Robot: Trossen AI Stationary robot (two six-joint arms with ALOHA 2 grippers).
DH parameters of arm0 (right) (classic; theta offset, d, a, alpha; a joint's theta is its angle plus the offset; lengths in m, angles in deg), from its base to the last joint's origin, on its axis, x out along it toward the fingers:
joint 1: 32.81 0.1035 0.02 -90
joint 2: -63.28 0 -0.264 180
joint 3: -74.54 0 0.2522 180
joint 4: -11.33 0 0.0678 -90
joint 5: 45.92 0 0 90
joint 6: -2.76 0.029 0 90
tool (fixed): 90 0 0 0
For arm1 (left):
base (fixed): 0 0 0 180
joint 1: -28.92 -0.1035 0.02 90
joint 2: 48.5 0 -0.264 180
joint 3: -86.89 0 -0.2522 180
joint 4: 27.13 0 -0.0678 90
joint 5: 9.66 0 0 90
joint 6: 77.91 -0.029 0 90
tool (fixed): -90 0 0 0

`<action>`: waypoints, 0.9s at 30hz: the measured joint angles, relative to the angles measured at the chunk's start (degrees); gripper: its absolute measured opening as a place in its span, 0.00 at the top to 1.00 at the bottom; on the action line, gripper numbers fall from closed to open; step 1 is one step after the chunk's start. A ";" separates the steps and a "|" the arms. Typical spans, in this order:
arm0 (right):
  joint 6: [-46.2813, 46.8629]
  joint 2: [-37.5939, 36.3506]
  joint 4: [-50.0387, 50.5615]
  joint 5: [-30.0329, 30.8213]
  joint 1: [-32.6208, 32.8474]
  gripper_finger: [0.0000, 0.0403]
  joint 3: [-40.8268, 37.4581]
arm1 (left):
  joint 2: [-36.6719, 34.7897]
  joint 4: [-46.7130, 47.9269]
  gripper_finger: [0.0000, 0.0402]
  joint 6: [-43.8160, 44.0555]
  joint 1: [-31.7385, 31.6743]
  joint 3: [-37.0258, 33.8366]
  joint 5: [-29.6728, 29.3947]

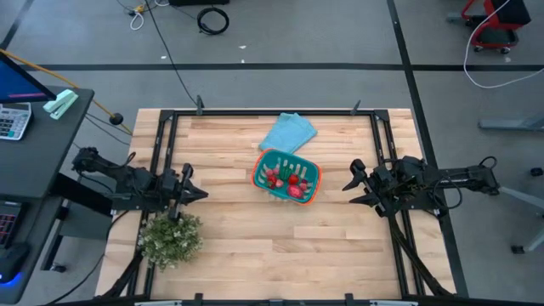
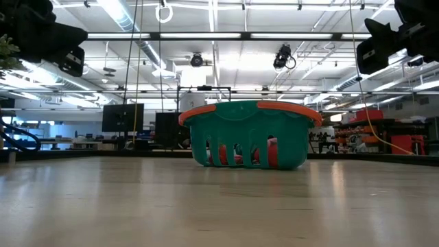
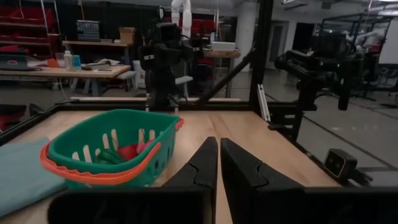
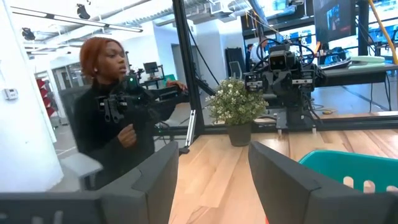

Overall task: Pick and placing Produce into tupperware
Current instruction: Return to Home Position

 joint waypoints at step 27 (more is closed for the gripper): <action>-0.02 0.00 0.00 0.02 0.00 0.49 0.02 | 0.00 -1.35 0.91 0.35 0.00 -0.13 -0.28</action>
